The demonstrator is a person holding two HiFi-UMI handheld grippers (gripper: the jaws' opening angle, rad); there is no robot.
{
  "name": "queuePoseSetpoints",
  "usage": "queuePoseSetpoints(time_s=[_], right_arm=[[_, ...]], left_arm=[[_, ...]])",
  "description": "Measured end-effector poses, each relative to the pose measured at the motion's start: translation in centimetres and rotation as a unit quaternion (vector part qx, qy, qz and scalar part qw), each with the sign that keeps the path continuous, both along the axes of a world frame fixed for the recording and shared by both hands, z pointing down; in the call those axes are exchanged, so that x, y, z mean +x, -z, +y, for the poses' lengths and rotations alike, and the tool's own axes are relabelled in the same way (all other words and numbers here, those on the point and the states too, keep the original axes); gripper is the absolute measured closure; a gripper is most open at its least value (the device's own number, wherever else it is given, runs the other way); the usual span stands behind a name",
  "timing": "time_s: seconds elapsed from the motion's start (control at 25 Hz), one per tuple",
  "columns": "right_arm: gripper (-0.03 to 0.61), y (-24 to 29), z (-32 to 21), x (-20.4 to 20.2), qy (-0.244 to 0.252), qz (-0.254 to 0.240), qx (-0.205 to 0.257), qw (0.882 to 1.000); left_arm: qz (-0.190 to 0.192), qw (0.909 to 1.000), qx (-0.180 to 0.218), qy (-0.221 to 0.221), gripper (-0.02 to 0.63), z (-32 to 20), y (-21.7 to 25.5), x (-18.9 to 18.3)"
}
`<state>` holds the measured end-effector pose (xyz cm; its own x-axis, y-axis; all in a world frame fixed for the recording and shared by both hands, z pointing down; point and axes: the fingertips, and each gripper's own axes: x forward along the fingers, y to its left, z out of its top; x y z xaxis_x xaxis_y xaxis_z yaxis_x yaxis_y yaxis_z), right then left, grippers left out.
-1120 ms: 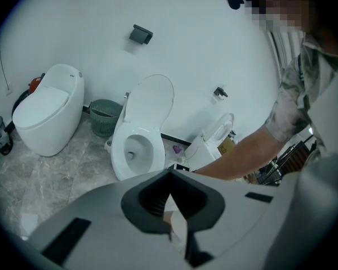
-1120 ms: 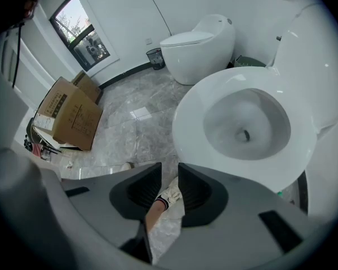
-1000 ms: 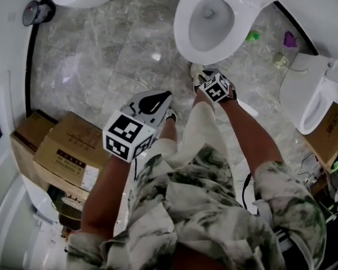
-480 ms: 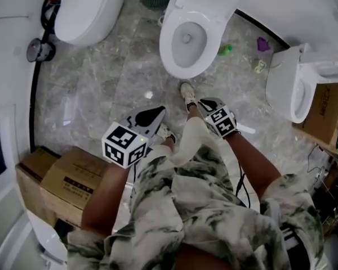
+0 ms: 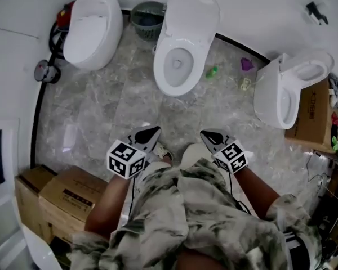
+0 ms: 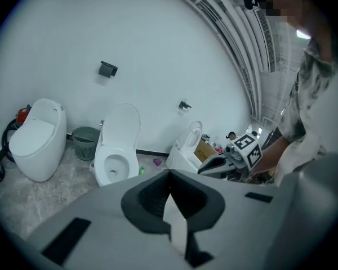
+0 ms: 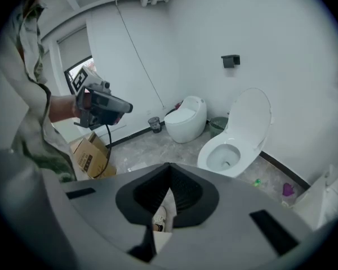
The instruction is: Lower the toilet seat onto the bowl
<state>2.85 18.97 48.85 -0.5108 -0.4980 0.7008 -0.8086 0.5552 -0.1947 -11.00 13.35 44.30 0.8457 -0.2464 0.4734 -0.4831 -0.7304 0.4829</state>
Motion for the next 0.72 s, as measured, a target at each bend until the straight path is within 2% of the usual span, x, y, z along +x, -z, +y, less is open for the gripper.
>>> queuePoseSetpoints(time_s=[0.28, 0.52, 0.72], right_arm=[[0.555, 7.0, 3.4, 0.9, 0.002, -0.031, 0.067, 0.997], [0.557, 10.5, 7.7, 3.7, -0.002, -0.052, 0.097, 0.994], [0.557, 12.2, 11.8, 6.8, -0.010, -0.056, 0.112, 0.992]], left_arm=[[-0.008, 0.9990, 0.032, 0.028, 0.591, 5.0, 4.1, 0.9], [-0.009, 0.9985, 0.045, 0.031, 0.591, 9.4, 6.3, 4.8], [-0.008, 0.9982, 0.057, 0.017, 0.591, 13.4, 7.7, 8.1]])
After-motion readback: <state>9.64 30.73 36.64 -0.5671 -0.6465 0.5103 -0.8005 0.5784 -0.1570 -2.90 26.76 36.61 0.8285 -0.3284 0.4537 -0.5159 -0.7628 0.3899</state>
